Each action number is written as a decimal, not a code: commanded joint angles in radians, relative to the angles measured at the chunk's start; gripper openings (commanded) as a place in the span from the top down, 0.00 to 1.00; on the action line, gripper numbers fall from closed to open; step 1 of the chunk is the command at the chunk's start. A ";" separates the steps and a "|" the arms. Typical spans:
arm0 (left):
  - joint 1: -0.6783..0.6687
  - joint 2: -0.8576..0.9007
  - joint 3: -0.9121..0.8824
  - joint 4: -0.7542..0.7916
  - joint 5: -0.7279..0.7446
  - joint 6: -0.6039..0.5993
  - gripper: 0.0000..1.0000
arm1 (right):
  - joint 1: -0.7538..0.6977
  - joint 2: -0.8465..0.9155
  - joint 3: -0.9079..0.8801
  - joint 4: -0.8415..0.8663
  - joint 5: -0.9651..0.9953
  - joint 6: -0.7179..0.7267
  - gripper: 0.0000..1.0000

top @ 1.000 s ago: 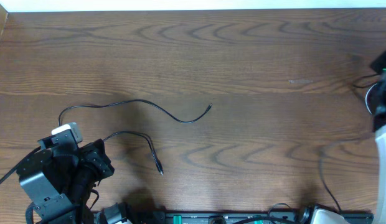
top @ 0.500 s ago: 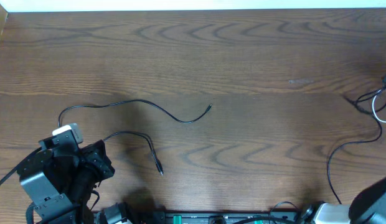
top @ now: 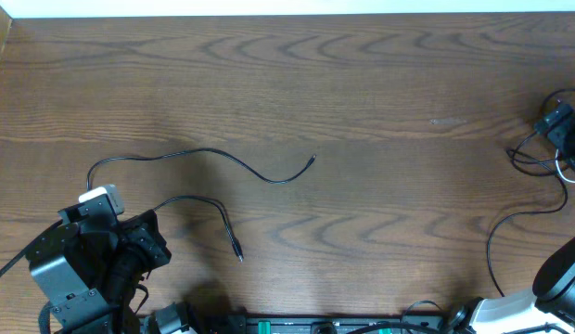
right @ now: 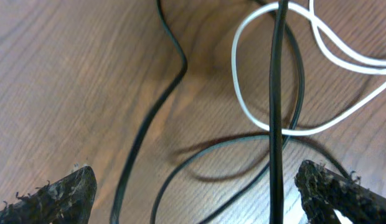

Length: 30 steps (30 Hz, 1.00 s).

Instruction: Untangle cables

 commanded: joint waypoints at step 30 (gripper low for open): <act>-0.002 -0.001 -0.007 -0.011 -0.002 -0.001 0.79 | 0.047 -0.021 0.013 -0.539 0.128 0.689 0.01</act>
